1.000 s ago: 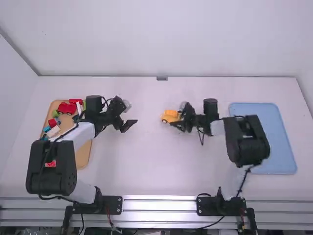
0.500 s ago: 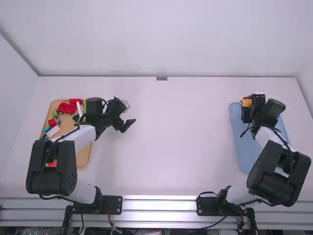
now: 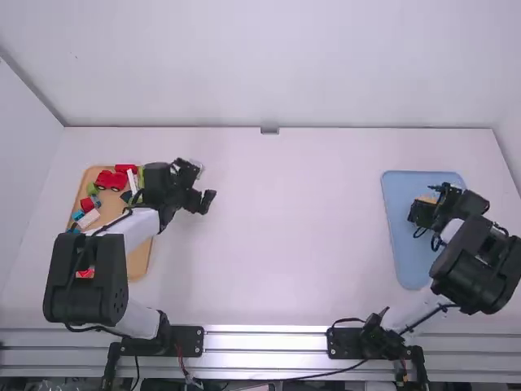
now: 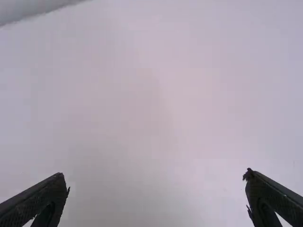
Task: Assemble lego blocks to make yellow taxi
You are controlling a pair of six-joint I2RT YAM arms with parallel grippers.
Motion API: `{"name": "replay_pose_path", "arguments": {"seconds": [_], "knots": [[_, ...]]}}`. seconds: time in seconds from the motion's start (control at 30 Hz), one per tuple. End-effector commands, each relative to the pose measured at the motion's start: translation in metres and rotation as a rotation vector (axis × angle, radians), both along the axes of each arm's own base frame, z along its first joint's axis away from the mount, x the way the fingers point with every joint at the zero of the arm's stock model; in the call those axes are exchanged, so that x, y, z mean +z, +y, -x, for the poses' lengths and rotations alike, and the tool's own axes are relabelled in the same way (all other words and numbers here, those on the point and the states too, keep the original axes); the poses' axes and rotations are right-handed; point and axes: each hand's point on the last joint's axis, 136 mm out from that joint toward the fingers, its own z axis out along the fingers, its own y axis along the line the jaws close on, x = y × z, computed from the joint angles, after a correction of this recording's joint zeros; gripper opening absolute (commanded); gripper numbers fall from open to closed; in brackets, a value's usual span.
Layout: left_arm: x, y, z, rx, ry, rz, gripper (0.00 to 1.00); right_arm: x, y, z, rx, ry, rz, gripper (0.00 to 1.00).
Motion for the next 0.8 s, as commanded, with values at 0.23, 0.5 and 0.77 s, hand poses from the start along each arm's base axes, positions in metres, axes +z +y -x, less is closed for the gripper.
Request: {"name": "replay_pose_path", "arguments": {"seconds": [0.23, 0.5, 0.77], "knots": [[0.063, -0.012, 0.005, 0.029, 0.025, -0.032, 0.99, 0.064, 0.018, 0.007, -0.054, 0.015, 0.090, 0.99], [0.148, -0.026, 0.035, -0.007, -0.111, -0.018, 0.99, 0.155, 0.109, 0.012, 0.137, -0.094, 0.162, 0.99], [0.193, -0.019, 0.062, 0.024, -0.234, -0.008, 0.97, 0.209, 0.187, 0.025, 0.317, -0.243, 0.189, 0.97]]}}
